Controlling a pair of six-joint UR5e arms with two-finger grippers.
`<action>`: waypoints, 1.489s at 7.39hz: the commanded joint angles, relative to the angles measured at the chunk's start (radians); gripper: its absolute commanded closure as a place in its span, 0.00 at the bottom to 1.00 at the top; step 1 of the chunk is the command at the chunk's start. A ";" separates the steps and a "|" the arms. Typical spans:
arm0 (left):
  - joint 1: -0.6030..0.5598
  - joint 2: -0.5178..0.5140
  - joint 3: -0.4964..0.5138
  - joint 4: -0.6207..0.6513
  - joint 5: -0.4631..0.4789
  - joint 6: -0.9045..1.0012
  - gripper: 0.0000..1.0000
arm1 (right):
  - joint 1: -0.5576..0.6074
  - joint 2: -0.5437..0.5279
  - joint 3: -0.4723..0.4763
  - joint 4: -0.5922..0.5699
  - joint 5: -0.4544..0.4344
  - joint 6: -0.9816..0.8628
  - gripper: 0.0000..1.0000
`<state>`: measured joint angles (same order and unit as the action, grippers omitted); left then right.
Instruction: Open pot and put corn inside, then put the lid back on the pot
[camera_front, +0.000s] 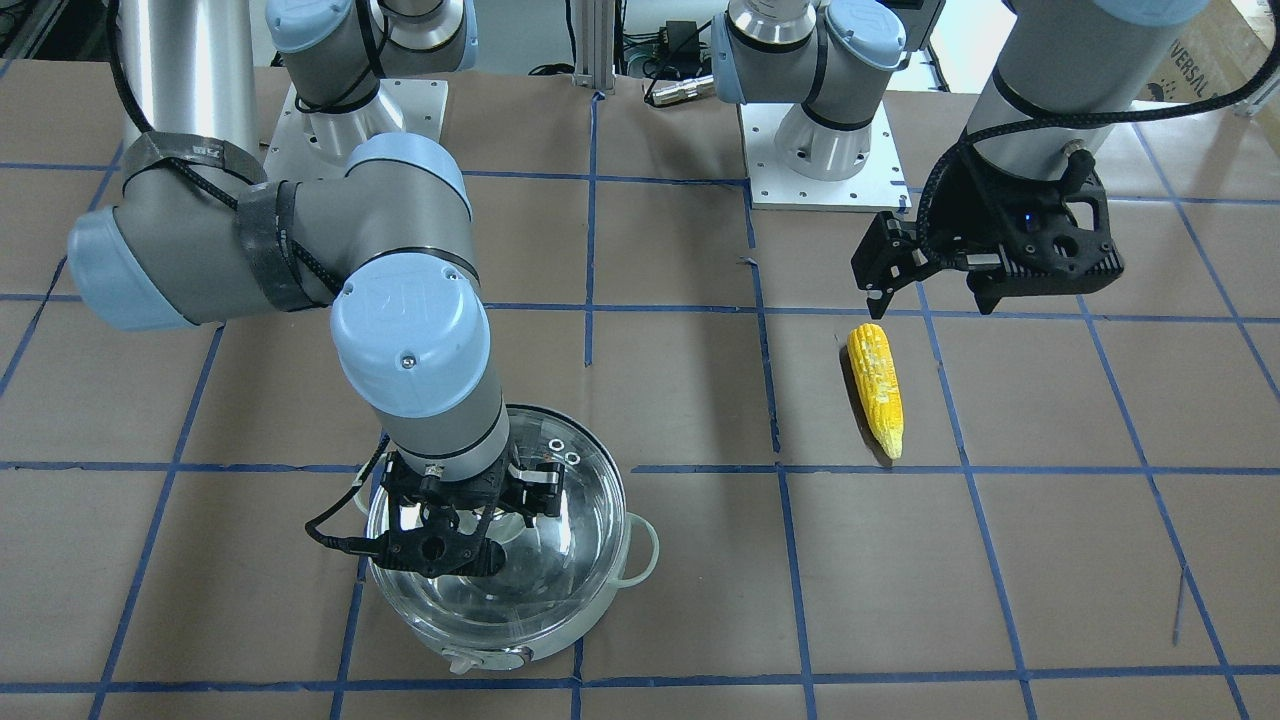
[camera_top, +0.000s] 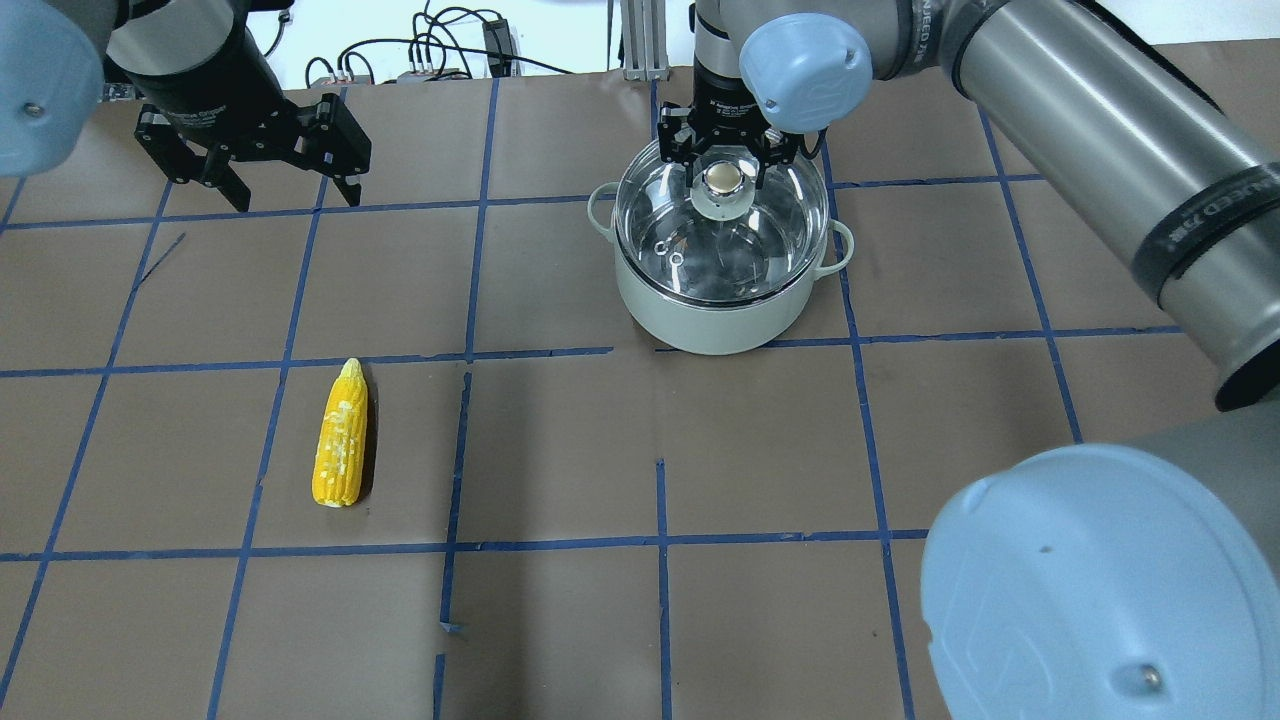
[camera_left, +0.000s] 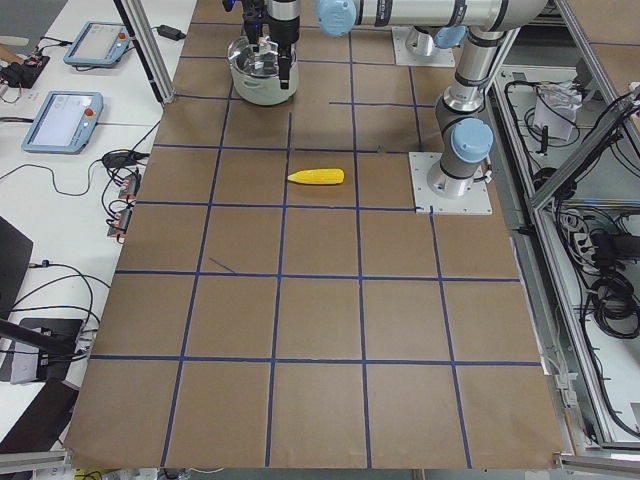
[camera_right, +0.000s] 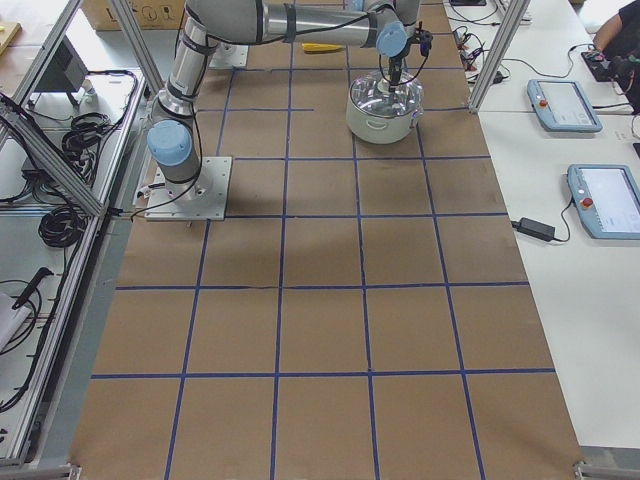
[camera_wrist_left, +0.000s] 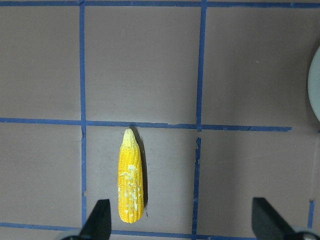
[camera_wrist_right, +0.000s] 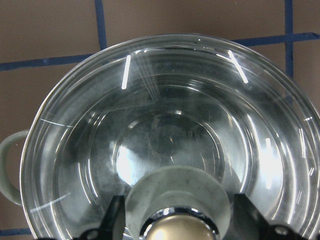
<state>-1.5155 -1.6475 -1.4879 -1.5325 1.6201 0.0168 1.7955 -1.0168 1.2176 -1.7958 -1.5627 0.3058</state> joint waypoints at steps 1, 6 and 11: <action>0.000 0.000 0.000 0.000 -0.002 0.000 0.00 | 0.001 -0.002 0.000 0.009 0.006 -0.001 0.45; 0.000 0.002 0.000 0.000 0.000 0.002 0.00 | -0.001 -0.022 -0.016 0.039 0.004 -0.005 0.57; 0.037 0.035 -0.147 -0.003 0.003 0.153 0.00 | -0.056 -0.126 -0.101 0.310 0.003 -0.049 0.57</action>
<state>-1.4976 -1.6164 -1.5598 -1.5489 1.6257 0.0884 1.7641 -1.0998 1.1319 -1.5596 -1.5583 0.2787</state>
